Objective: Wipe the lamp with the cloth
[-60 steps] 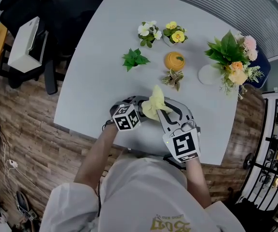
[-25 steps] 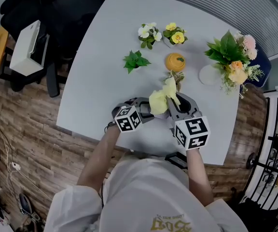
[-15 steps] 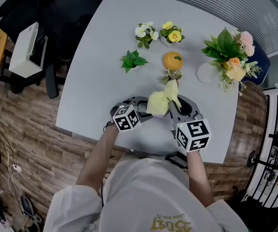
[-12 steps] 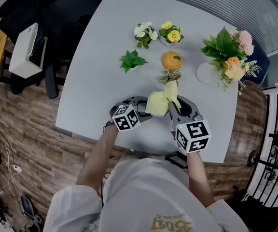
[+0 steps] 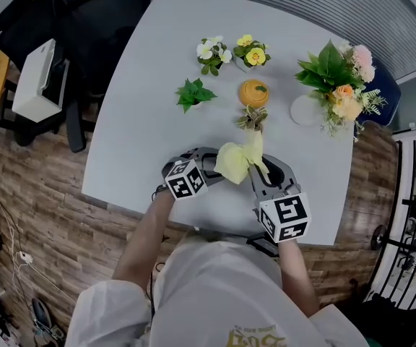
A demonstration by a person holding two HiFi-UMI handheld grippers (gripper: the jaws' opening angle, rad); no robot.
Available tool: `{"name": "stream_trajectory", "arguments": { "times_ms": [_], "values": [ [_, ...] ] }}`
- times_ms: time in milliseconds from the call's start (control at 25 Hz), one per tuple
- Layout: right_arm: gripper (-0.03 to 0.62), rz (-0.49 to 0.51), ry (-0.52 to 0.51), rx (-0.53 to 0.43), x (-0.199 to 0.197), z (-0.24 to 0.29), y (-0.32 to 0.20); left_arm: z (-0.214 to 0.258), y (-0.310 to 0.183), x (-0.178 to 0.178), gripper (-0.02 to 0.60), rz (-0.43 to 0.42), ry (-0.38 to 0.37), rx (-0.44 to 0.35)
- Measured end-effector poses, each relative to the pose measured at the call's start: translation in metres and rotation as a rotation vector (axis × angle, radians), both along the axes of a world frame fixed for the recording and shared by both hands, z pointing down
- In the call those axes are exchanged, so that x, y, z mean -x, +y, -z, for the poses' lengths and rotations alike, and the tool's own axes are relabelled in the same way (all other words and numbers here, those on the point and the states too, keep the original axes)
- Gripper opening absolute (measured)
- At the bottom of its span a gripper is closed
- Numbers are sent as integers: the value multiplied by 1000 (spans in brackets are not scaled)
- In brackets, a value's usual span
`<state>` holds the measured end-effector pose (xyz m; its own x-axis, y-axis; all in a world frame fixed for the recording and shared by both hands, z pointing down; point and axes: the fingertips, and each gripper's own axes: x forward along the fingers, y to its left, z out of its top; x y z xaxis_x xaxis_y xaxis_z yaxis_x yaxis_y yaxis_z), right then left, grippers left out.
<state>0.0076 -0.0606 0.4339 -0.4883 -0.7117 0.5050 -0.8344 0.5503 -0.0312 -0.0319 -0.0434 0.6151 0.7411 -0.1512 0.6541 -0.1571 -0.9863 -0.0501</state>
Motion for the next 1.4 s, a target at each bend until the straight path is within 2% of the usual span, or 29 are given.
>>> {"name": "stream_trajectory", "arguments": {
  "times_ms": [640,1040,1400],
  "values": [
    [66,36,-7,-13,12,2,29,0,1,1,264,3,1,-2],
    [63,-49,-16,26,-8,-12,28,0,1,0,264,2,3,-9],
    [61,-50,-169,31,-16,-13,8,0,-1,-1,264,5,4,-9]
  ]
}}
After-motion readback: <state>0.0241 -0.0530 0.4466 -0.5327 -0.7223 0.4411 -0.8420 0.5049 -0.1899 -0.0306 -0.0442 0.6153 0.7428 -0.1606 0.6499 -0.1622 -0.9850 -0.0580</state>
